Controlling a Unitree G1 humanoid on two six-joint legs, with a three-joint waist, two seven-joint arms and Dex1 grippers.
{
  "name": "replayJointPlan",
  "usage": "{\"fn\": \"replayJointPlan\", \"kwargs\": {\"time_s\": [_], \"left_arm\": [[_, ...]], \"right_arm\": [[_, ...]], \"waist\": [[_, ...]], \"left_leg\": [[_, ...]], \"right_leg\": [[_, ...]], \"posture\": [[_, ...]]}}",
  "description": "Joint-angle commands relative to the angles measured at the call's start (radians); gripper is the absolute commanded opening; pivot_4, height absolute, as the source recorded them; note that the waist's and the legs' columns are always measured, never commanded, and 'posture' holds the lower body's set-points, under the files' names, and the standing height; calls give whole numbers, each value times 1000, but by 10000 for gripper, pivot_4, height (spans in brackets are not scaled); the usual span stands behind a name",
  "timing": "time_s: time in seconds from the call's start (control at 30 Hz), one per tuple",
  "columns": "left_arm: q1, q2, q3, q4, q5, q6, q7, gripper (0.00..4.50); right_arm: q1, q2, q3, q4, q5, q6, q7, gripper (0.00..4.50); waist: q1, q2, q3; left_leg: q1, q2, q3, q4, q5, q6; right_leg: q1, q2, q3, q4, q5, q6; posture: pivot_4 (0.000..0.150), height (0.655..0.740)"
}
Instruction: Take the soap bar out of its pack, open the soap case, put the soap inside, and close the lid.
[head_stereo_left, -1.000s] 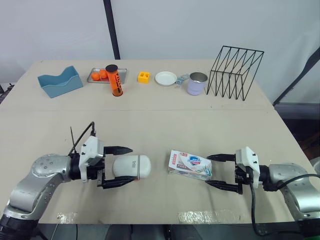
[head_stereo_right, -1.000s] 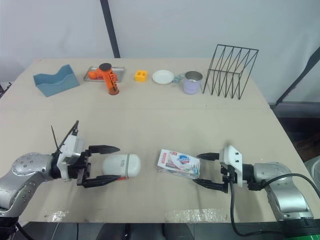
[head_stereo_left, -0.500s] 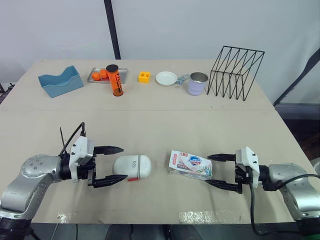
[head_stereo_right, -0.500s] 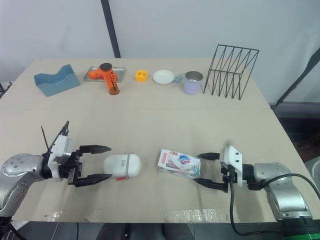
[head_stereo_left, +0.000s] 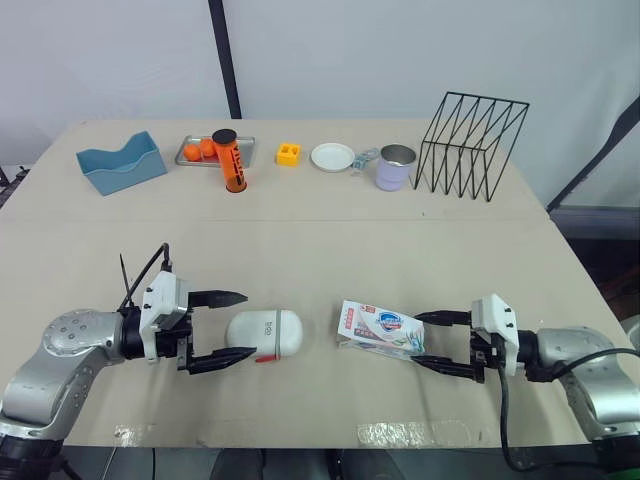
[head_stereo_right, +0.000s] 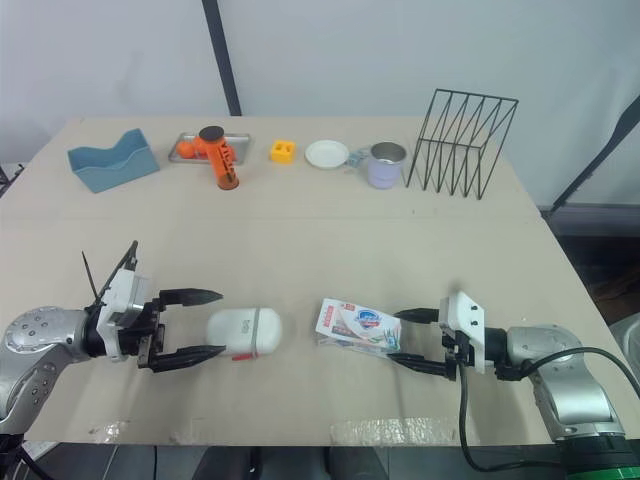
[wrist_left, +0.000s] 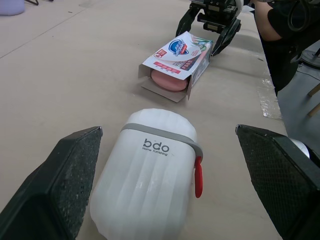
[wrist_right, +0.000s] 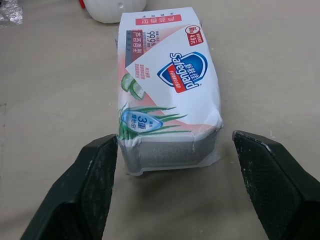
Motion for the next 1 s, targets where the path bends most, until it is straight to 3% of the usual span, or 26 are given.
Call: {"fn": "replayJointPlan", "kwargs": {"time_s": [0.03,0.2,0.33,1.0], "left_arm": [[7,-1,8,-37,-11,0,10,45000],[10,-1,5,-46,-14,7,20,45000],[11,-1,5,-49,-15,9,24,45000],[10,-4,-5,-51,-14,5,39,45000]], "right_arm": [[-4,-1,-8,-17,2,-18,-1,37838],[-1,-5,-6,-16,1,-19,4,37838],[-1,-5,-4,-18,-3,-21,1,27613],[-2,-5,-5,-21,-7,-19,-3,27613]], "waist": [[0,0,0],[0,0,0],[0,0,0],[0,0,0]], "left_leg": [[0,0,0,0,0,0],[0,0,0,0,0,0],[0,0,0,0,0,0],[0,0,0,0,0,0]], "right_leg": [[0,0,0,0,0,0],[0,0,0,0,0,0],[0,0,0,0,0,0],[0,0,0,0,0,0]], "posture": [[1500,7400],[1500,7400],[1500,7400],[1500,7400]]}}
